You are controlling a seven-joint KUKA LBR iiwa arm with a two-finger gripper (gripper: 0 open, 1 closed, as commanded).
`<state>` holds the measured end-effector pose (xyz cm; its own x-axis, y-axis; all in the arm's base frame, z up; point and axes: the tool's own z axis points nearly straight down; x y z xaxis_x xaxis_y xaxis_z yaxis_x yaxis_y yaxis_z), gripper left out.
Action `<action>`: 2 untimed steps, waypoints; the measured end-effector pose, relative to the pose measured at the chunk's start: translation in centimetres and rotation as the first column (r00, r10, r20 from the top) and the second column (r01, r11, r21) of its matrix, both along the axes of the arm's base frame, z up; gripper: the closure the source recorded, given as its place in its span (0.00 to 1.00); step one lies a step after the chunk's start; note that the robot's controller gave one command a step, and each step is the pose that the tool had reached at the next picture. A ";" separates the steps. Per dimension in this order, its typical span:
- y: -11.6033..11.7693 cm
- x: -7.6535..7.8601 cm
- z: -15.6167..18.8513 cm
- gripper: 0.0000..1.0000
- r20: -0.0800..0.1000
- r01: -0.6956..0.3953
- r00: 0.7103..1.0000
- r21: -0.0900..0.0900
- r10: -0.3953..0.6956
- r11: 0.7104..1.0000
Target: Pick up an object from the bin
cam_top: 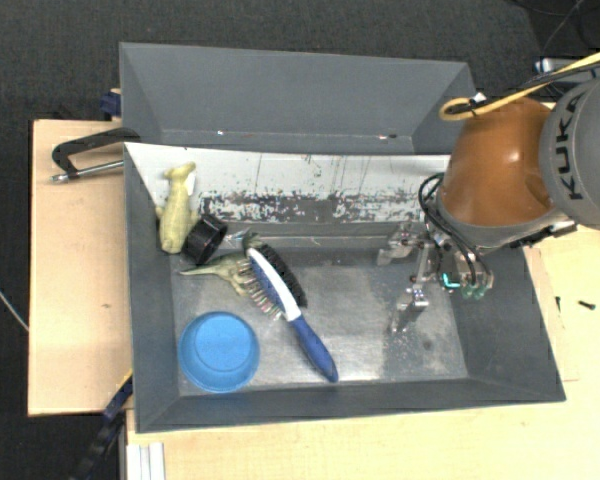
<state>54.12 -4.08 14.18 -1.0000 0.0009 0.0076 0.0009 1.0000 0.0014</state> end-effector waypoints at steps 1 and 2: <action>6.8 4.0 -2.7 0.00 0.015 -0.123 0.992 0.002 0.123 0.992; 13.0 3.9 -3.5 0.00 0.012 -0.173 0.985 0.000 0.173 0.985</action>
Offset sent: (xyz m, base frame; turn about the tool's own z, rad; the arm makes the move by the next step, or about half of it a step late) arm 0.0386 0.0633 -0.0262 -0.1171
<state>58.06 8.90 10.66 -0.9850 -0.1724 -0.0041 -0.1724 0.9850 0.0010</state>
